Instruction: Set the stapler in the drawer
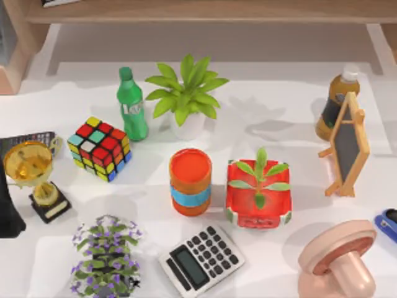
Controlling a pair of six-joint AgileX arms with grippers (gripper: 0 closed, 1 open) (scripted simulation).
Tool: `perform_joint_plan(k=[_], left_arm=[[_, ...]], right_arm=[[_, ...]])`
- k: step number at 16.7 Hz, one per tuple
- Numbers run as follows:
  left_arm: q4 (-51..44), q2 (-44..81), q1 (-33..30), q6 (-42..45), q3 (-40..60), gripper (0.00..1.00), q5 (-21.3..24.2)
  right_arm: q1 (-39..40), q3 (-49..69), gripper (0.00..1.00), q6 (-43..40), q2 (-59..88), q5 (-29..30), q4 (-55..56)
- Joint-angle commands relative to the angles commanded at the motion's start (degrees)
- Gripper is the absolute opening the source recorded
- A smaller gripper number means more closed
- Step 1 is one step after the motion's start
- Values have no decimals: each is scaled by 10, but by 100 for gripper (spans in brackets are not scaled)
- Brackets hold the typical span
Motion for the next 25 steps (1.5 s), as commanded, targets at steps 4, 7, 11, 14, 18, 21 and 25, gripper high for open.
perform_joint_plan(k=[4,7,11,14,18,21,25], left_arm=[[0,0,0,0,0,100,0],[0,0,0,0,0,100,0],[0,0,0,0,0,100,0],[0,0,0,0,0,100,0],[0,0,0,0,0,100,0],[0,0,0,0,0,100,0],[0,0,0,0,0,100,0]], right_arm=[[-1,-1,100,0,-1,-1,1],[-19,-24,100,0,-7,-20,18],[-27,-35,100,0,-10,-28,25],[-27,-32,100,6,-11,-24,19],[-51,-13,100,81,-46,13,-64],[-62,14,100,173,-86,58,-188],[-45,55,100,312,-144,130,-435]])
